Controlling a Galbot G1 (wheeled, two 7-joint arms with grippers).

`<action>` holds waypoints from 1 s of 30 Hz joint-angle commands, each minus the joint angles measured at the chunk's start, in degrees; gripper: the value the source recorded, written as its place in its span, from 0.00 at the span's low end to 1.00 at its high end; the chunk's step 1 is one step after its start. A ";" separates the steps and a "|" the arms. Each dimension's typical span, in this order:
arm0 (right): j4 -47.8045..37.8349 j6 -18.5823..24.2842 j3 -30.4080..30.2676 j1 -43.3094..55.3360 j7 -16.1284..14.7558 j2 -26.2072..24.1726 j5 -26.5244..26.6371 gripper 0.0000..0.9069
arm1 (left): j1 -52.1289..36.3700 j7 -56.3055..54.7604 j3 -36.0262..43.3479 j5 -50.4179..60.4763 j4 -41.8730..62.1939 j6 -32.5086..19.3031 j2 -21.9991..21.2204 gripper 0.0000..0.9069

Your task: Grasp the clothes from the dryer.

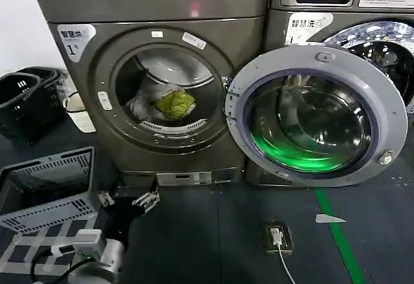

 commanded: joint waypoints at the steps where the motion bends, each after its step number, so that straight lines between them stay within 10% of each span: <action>1: 0.06 0.99 0.07 -0.08 -0.64 0.06 0.17 1.00 | -0.07 0.32 0.16 0.02 -0.16 -0.19 0.04 1.00; 30: 0.61 0.74 0.21 -0.10 -0.88 0.48 1.96 1.00 | 0.26 0.33 -0.28 0.04 -1.08 -0.26 0.14 1.00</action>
